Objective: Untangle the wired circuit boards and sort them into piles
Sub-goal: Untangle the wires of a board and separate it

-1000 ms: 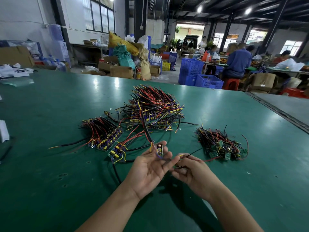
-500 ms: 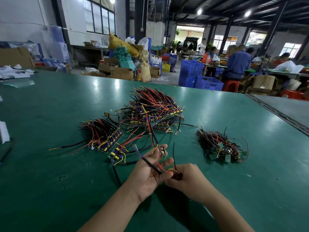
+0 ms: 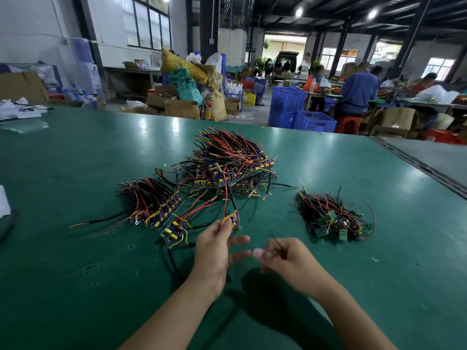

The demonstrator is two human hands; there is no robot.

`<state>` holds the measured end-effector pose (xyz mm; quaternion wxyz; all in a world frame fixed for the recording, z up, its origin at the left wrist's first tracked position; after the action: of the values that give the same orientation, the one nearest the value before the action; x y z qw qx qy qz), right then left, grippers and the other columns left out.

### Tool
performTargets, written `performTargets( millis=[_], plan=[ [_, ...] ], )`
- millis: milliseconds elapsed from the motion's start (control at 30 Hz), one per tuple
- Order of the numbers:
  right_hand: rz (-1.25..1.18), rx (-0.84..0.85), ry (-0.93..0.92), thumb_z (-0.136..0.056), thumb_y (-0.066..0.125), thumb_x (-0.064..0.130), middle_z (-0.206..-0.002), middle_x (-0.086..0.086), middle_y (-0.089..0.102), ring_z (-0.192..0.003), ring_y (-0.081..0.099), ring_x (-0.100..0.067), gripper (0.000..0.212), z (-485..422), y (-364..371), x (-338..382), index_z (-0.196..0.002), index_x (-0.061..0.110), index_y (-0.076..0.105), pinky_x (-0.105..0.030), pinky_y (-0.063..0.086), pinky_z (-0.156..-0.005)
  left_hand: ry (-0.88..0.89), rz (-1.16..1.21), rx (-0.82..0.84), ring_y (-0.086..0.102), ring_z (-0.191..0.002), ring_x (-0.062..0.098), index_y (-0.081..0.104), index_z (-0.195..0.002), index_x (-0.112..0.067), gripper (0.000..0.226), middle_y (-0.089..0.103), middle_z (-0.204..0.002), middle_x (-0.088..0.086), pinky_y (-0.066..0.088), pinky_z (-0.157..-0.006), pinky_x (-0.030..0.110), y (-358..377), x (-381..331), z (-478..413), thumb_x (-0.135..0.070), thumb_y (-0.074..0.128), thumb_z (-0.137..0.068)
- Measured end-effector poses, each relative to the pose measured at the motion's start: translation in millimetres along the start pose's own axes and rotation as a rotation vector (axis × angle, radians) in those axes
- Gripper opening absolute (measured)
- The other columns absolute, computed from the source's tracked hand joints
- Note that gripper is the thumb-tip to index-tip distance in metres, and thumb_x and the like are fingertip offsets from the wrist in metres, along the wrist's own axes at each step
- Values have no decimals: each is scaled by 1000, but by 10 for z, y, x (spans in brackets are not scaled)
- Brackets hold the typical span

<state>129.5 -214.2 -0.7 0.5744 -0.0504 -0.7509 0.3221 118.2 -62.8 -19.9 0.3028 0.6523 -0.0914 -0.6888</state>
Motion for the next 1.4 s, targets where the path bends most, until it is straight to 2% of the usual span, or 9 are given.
performTargets(
  millis=[133,333,467,600,867,1067,1133,1267,1400],
  plan=[
    [-445,-167,85,-94,49,53,-55,-15,59,-50,50,-21,56,-9,-45,21,-52,17,57,-32,36,-55,35,-91,-17,65,-54,11,68,-91,-14,14,63,-77,-5,50,-42,24,-16,31,13,-19,56,-96],
    [-871,-205,347,-85,67,36,-67,-3,57,-41,47,-17,31,-15,55,-107,-85,5,71,-24,39,-46,299,-512,51,63,-58,8,70,-88,-19,8,69,-70,-6,52,-55,26,74,-11,96,-17,64,-91],
    [-867,-106,295,-69,76,38,-74,-4,64,-46,50,-12,36,-18,146,-30,-87,7,72,-22,39,-45,424,-693,113,66,-75,4,73,-90,-23,9,72,-79,-12,50,-73,21,145,-5,158,-30,69,-87],
    [-831,-121,282,-69,76,38,-69,-1,62,-56,53,-10,19,-18,198,-48,-76,19,74,-22,38,-52,475,-758,165,65,-76,3,73,-88,-25,12,71,-78,-12,47,-69,15,183,-3,204,-34,76,-81],
    [-552,-332,184,-97,53,16,-81,2,74,-73,65,-5,36,-17,-18,-73,-68,20,74,-12,46,-58,418,-783,219,57,-91,2,56,-108,-35,58,61,-97,-12,43,-77,14,224,-10,277,-59,72,-58],
    [-495,-84,75,-90,47,-10,-65,0,66,-65,60,-13,28,-36,75,55,-80,6,67,-20,48,-61,276,-738,317,48,-121,-1,53,-120,-33,75,51,-125,-11,37,-103,22,248,72,254,-59,72,-52],
    [-334,71,30,-89,45,-11,-66,2,64,-63,57,-10,28,-5,206,113,-78,4,66,-24,47,-60,153,-555,371,61,-105,-1,58,-114,-26,71,61,-118,-6,47,-89,18,280,137,260,-50,77,-50],
    [-328,243,43,-89,49,-3,-72,-27,63,-58,61,-28,16,49,393,146,-98,3,62,-33,47,-58,134,-415,336,63,-55,17,71,-76,-16,30,72,-78,1,48,-41,24,283,46,265,-46,80,-73],
    [-453,468,140,-72,56,14,-57,-10,64,-60,64,-28,14,153,419,169,-69,0,59,-24,46,-60,183,-316,304,59,-54,6,61,-47,-15,38,65,-61,-4,44,-53,15,278,-38,244,-39,67,-75]
  ],
)
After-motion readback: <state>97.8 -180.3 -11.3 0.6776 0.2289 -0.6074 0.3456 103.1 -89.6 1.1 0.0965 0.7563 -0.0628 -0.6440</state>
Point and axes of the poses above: each hand's wrist, its own z-axis away from the middle knuckle, its own y-axis out of the palm, x = y × z, the point moved 6 cm from there along -z, towards the middle knuckle
